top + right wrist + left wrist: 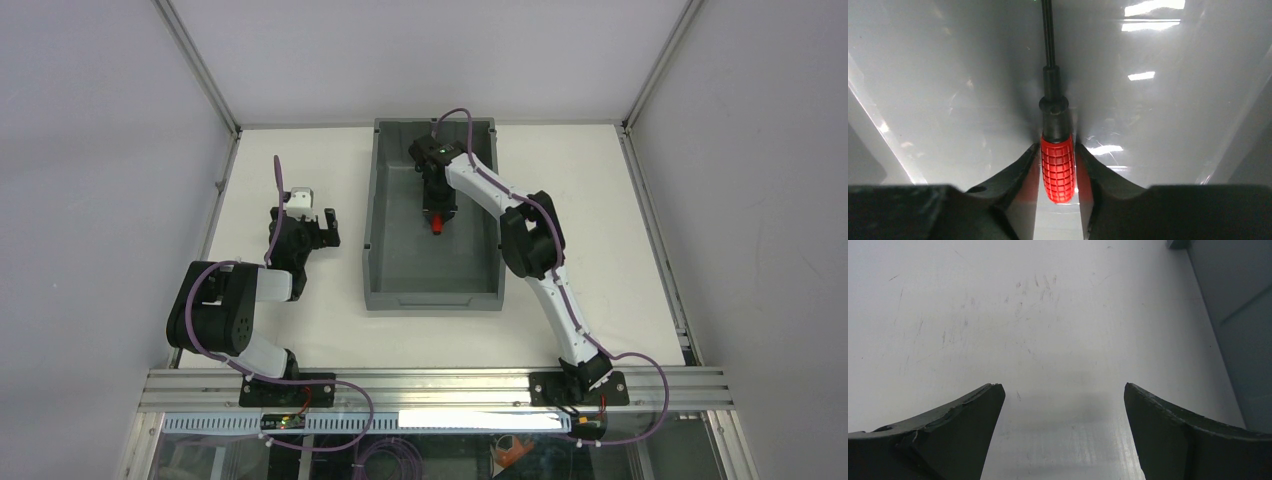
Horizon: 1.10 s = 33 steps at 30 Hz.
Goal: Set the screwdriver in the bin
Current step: Place the screwdriver in the bin.
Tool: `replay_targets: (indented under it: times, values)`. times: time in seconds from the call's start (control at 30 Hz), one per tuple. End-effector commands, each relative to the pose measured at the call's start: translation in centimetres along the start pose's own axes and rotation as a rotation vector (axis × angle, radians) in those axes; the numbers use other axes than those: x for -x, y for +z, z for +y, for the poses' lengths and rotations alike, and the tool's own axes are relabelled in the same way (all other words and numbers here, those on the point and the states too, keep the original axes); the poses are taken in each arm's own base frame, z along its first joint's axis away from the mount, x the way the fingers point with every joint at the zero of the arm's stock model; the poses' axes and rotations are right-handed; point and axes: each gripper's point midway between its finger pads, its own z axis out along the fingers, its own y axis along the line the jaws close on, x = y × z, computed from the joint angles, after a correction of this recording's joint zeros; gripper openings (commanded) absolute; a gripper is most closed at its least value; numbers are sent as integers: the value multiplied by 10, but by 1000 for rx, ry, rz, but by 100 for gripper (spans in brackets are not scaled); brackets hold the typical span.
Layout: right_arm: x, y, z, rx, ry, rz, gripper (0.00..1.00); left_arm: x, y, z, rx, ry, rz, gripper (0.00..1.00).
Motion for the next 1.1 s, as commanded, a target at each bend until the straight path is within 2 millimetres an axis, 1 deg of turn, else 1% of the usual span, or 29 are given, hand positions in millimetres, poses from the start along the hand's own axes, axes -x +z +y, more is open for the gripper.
replay_targets:
  times: [0.0,0.17,0.4,0.67,0.87,1.07]
  values:
    - [4,-2,0,-24,14,-24,38,17,-2,1,-8,-15,-55,99]
    - [7,-11,-2,-26,16,-38,44,17,-2,1,-8,-15,-55,99]
    - [14,-32,0,-6,16,-71,53,17,-2,1,-7,-15,-55,99]
    - [27,-65,4,32,4,-127,68,17,-2,1,-7,-15,-56,99]
    - [40,-93,5,56,-6,-185,73,17,-2,1,-7,-16,-56,99]
    - [52,-126,4,78,-14,-250,82,17,-2,1,-7,-16,-55,99]
